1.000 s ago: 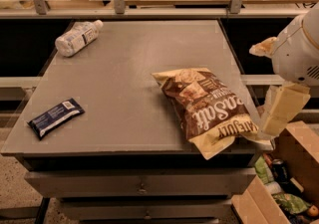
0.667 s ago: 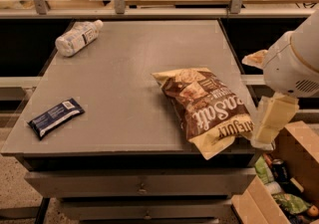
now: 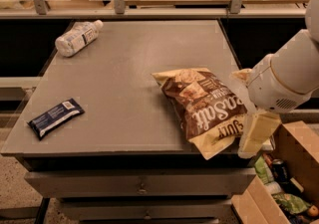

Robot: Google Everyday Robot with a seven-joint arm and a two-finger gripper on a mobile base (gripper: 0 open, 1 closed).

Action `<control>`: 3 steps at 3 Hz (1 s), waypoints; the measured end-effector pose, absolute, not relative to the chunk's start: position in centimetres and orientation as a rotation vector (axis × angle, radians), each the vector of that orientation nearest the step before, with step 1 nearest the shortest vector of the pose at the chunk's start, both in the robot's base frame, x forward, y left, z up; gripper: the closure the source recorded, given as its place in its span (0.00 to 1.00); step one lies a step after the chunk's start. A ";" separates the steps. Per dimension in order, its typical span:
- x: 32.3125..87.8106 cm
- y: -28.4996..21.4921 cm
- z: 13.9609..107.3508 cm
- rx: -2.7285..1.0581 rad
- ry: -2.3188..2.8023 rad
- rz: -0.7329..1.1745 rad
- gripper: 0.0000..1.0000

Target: Move brown chip bag near rxbar blueberry

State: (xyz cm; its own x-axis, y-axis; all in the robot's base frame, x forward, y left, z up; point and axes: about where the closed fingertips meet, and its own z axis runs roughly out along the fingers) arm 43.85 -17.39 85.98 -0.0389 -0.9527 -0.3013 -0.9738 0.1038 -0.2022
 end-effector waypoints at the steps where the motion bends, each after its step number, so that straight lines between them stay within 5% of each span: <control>1: 43.9 -16.6 84.9 -1.890 2.015 0.116 0.19; 3: 44.5 -14.3 86.2 -1.966 1.888 0.033 0.66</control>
Offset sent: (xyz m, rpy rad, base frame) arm 0.0027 0.0348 -0.0062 0.0535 -0.0292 0.1344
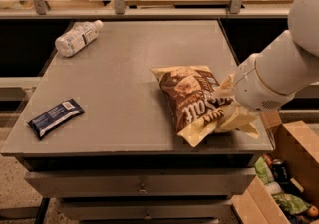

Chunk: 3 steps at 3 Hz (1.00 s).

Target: Move brown chip bag near rxbar blueberry

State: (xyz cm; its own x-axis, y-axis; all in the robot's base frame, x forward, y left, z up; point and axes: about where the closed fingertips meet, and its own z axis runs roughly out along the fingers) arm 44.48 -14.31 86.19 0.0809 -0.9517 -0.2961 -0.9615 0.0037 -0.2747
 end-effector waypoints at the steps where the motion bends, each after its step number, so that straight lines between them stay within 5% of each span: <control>1: 45.5 -13.1 87.1 -1.999 1.806 -0.064 0.89; 2: 46.5 -10.6 87.7 -2.045 1.674 -0.109 1.00; 3: 47.3 -7.6 88.3 -2.079 1.549 -0.084 1.00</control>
Offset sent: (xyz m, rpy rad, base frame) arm 0.0320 0.0691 0.0202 -0.0257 -0.2406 0.2437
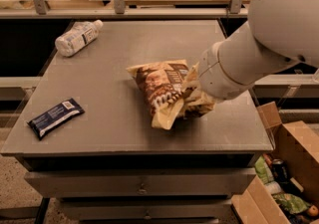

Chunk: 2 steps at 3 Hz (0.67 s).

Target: Move brown chip bag near rxbar blueberry

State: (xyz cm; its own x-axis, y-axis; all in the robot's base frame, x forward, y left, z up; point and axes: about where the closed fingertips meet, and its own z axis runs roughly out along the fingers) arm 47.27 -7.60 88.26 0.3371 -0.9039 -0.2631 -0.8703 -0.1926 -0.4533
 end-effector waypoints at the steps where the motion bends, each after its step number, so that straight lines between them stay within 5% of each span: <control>1: 48.0 -4.6 88.9 -2.088 1.440 -0.010 1.00; 2: 48.8 -1.6 89.1 -2.103 1.354 0.054 1.00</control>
Offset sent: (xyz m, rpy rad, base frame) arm 0.0258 0.0954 0.0089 0.1674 0.0092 0.2416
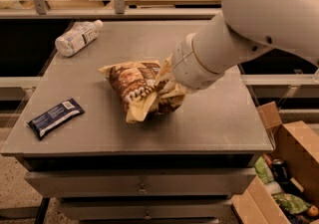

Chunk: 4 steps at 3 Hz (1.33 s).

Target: Move brown chip bag near rxbar blueberry

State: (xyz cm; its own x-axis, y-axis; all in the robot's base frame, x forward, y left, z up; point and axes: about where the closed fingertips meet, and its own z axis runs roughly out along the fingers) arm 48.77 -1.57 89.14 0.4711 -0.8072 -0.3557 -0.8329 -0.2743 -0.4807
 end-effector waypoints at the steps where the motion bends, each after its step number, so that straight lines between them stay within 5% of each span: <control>1: 49.5 1.5 89.3 -2.112 1.274 0.105 1.00; 4: 50.1 8.7 88.3 -2.126 1.073 0.230 1.00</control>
Offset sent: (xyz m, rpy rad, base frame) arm 0.0176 0.0878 -0.0099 0.1283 -0.0031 0.2043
